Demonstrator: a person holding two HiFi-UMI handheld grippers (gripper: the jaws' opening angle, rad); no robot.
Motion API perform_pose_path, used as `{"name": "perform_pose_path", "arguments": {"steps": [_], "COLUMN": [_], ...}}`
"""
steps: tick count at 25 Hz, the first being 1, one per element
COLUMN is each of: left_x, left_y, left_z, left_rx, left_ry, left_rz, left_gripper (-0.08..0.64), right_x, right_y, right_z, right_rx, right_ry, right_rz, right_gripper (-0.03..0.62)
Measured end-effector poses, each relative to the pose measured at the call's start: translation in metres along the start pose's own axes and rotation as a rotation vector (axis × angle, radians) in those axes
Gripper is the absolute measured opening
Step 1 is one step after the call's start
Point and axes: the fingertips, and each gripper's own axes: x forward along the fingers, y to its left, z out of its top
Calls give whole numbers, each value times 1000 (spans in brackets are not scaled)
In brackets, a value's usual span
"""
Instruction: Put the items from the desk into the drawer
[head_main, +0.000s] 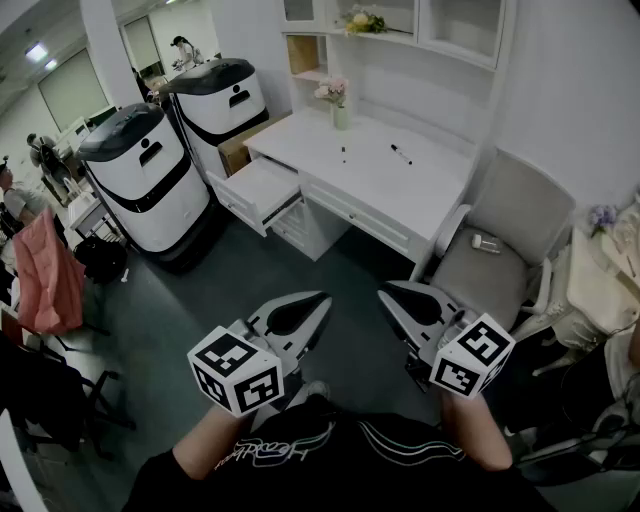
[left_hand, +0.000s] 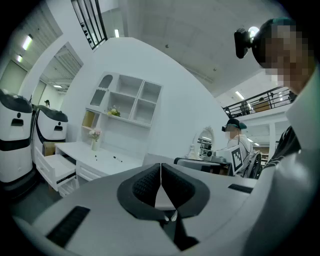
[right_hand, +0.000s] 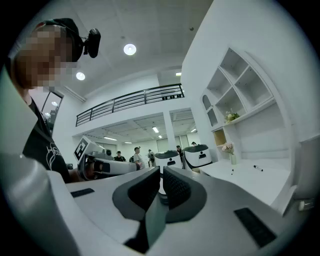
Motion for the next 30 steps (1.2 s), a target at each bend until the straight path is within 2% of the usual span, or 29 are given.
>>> {"name": "perform_pose_path", "arguments": {"steps": [8, 15, 22, 30], "left_x": [-3, 22, 86, 182], "left_y": [23, 80, 178, 325], "left_z": [-4, -9, -6, 19], "left_rx": [-9, -56, -119, -175], "left_ry": [1, 9, 52, 111], "left_rz": [35, 47, 22, -26], "left_gripper": [25, 25, 25, 25], "right_x": [18, 59, 129, 240], "right_y": [-7, -50, -135, -257], "right_z": [-9, -24, -39, -44], "right_rx": [16, 54, 121, 232], "right_ry": [13, 29, 63, 78], "right_rz": [25, 5, -25, -64], "right_gripper": [52, 52, 52, 52]}}
